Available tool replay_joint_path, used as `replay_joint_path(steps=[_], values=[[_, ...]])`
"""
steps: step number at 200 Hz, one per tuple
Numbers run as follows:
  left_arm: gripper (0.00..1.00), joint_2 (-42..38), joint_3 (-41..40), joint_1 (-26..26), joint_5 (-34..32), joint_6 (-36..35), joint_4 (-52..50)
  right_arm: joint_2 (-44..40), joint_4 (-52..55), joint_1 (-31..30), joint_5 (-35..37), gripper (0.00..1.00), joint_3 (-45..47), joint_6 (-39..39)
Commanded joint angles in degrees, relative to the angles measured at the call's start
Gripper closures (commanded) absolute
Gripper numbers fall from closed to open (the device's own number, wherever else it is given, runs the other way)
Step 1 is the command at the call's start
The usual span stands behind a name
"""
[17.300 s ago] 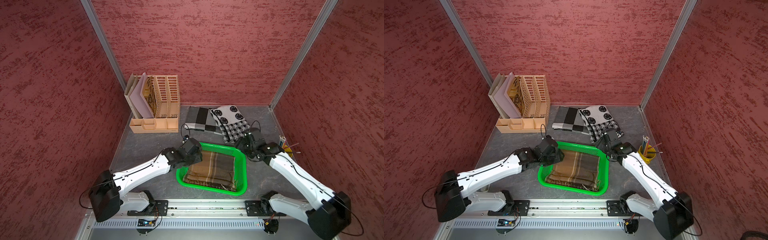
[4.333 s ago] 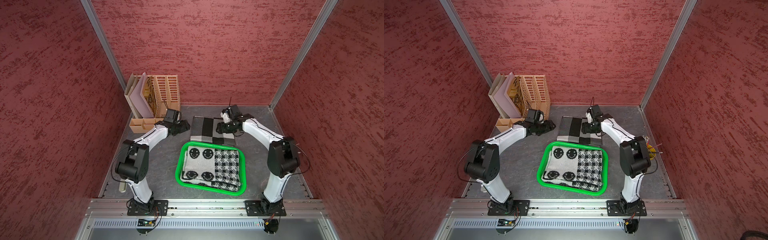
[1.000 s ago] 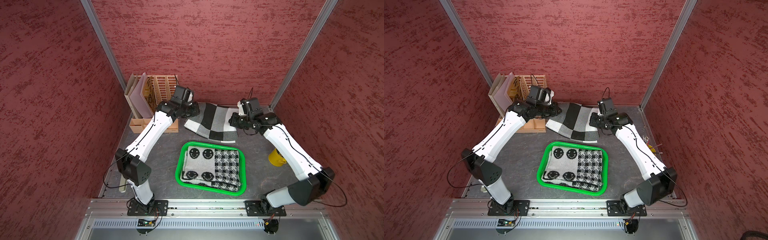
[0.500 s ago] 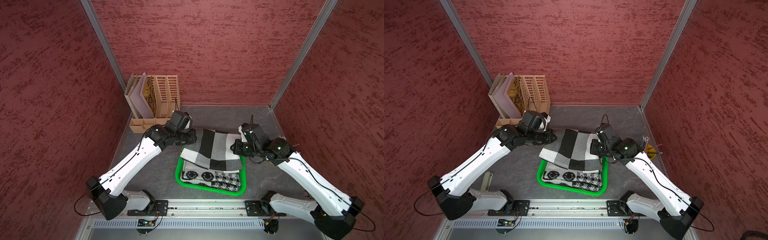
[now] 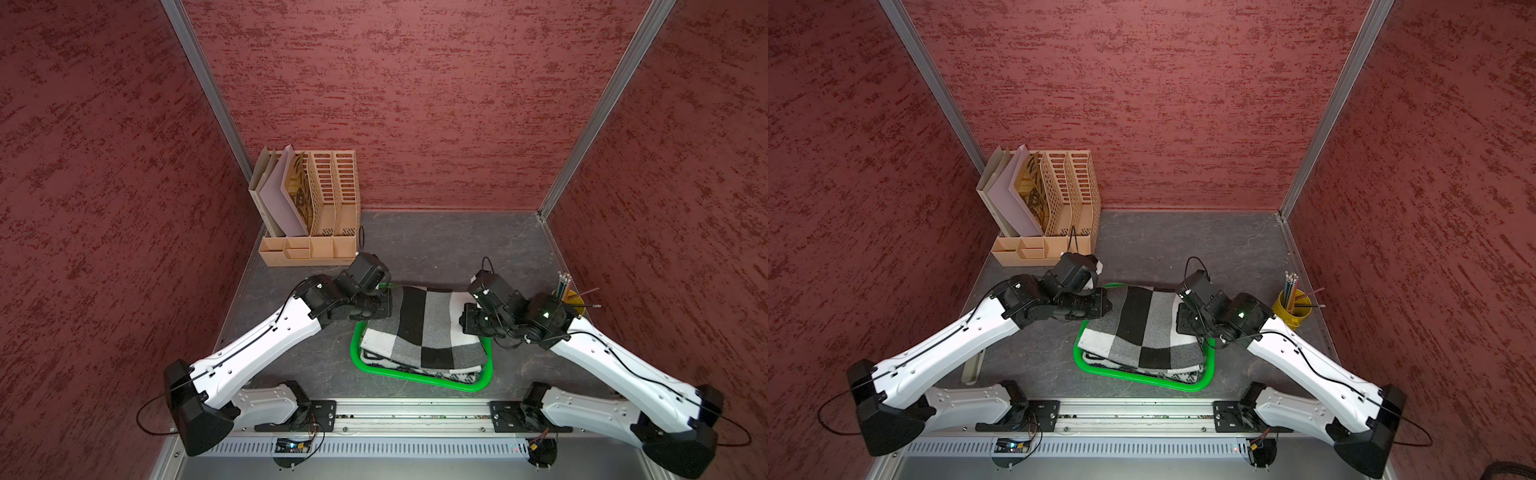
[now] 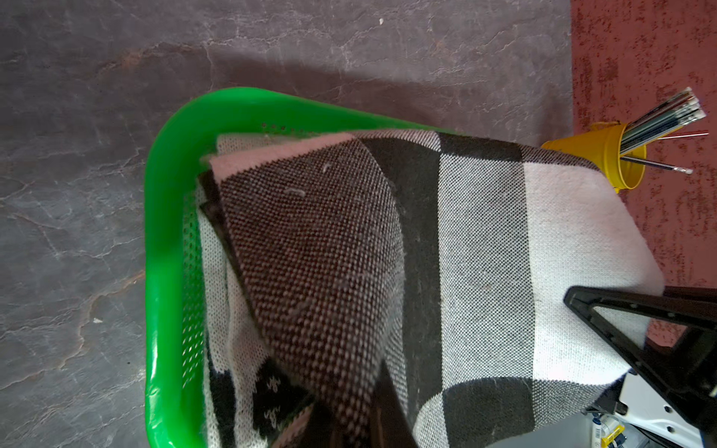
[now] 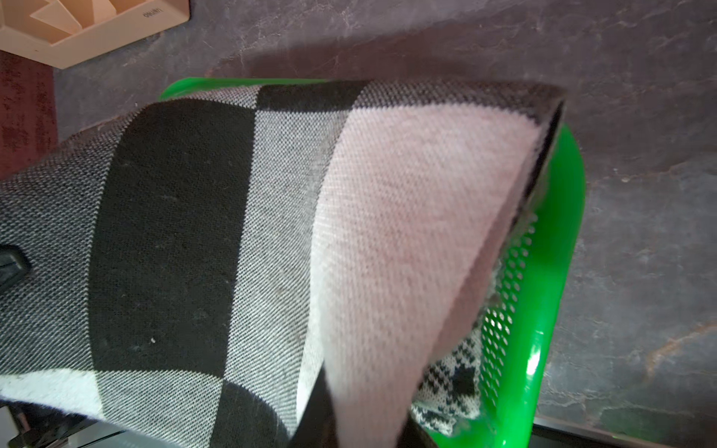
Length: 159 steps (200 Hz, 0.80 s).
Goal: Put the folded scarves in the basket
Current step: Place the scarf in the basket.
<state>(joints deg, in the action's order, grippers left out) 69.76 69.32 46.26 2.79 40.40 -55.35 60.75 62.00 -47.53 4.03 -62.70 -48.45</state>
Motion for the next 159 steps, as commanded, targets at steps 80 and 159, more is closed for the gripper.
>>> replay_joint_path(steps=[80, 159], values=[[1.00, 0.0, -0.5, 0.1, -4.2, 0.5, 2.0, 0.4, -1.6, -0.1, 5.2, 1.00, 1.6, -0.4], [1.00, 2.8, -7.5, -0.6, -5.1, 0.2, 5.5, 3.1, -6.1, -0.1, 8.3, 1.00, 9.1, -0.8]])
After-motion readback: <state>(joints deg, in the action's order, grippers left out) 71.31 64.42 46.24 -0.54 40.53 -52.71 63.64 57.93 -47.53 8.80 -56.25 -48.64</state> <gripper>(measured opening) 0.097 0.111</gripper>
